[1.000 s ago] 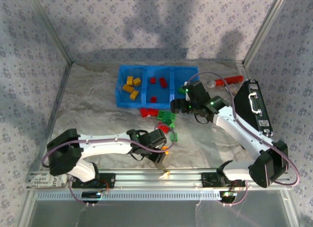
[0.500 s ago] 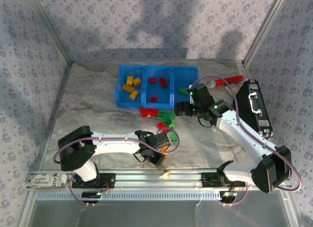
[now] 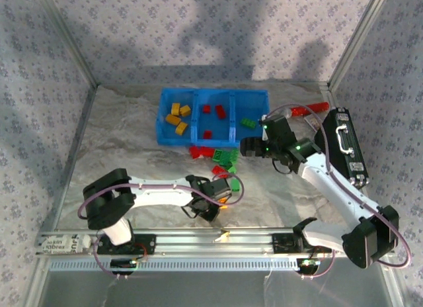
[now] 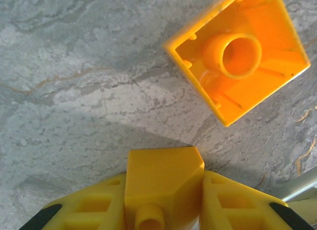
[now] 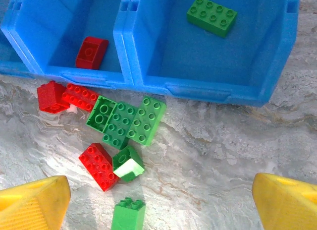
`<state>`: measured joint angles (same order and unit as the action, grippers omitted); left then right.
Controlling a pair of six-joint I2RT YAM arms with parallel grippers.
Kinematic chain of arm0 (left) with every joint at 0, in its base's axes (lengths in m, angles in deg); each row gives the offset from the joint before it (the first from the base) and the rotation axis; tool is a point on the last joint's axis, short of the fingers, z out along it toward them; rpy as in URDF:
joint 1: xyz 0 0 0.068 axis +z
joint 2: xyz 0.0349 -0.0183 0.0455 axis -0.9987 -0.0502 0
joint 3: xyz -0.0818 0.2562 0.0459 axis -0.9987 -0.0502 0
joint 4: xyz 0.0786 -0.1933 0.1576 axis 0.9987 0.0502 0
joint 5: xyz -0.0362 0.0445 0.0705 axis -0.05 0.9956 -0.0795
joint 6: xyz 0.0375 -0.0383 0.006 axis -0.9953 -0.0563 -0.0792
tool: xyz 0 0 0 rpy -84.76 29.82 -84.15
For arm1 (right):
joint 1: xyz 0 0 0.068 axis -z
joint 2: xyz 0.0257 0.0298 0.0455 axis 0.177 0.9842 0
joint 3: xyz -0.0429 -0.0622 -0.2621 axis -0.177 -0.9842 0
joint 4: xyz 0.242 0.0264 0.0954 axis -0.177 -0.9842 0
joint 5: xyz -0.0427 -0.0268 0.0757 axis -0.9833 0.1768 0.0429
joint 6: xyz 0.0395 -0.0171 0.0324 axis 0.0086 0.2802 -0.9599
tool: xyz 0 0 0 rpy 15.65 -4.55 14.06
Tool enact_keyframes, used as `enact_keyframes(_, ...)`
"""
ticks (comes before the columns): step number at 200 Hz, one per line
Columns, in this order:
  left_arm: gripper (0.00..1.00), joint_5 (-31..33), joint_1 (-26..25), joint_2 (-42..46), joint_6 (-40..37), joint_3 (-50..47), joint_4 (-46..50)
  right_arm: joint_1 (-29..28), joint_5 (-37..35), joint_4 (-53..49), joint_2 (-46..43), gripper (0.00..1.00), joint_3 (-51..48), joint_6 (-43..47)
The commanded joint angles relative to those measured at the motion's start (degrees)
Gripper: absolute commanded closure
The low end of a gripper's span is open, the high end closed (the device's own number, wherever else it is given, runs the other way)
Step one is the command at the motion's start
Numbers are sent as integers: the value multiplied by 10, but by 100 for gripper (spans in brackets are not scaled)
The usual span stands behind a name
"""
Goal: Sort the legos into containers by color
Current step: Pick up the lego from the middle-left of the table, then place the lego in the container, then pick up the lego from the bottom-center of the table.
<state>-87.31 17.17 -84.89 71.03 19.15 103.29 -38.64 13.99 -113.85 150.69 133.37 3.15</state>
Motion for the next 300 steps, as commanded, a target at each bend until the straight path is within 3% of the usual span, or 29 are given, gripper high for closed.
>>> enact_keyframes(1, 70, -4, 22, 21, -12, -7, 0, 6, 3, 0, -12, 3, -11, -8)
enact_keyframes(46, 71, 1, 113, 116, -52, -4, 31, 10, 6, 0, -20, 3, -13, -8)
enact_keyframes(71, 72, 23, 210, 171, -81, 30, 73, 11, 7, 0, -24, 3, -13, -7)
enact_keyframes(88, 72, 36, 308, 193, -97, 75, 93, 12, 9, 0, -27, 4, -15, -8)
enact_keyframes(107, 72, 40, 401, 182, -103, 135, 85, 11, 15, 0, -31, 3, -22, -13)
enact_keyframes(133, 72, 44, 459, 94, -117, 253, 70, 8, 28, 22, -33, 3, -35, -24)
enact_keyframes(162, 70, 42, 486, -36, -138, 411, 103, -3, 32, 12, -31, 3, -33, -23)
enact_keyframes(166, 61, 45, 489, -54, -140, 434, 114, -4, 31, 9, -31, 2, -32, -23)
enact_keyframes(176, 26, 75, 494, -92, -134, 492, 160, -7, 28, 6, -34, 1, -34, -22)
enact_keyframes(194, 18, 102, 485, -105, -141, 559, 209, -11, 25, 6, -46, 1, -43, -22)
enact_keyframes(209, 14, 112, 465, -48, -146, 510, 162, -13, 27, -9, -55, 1, -53, -20)
enact_keyframes(257, 15, 84, 419, 153, -129, 256, -17, -37, 39, -18, -16, 2, -78, 5)
enact_keyframes(300, 17, 76, 358, 233, -118, 112, -47, -95, 20, -42, 58, 5, -76, 17)
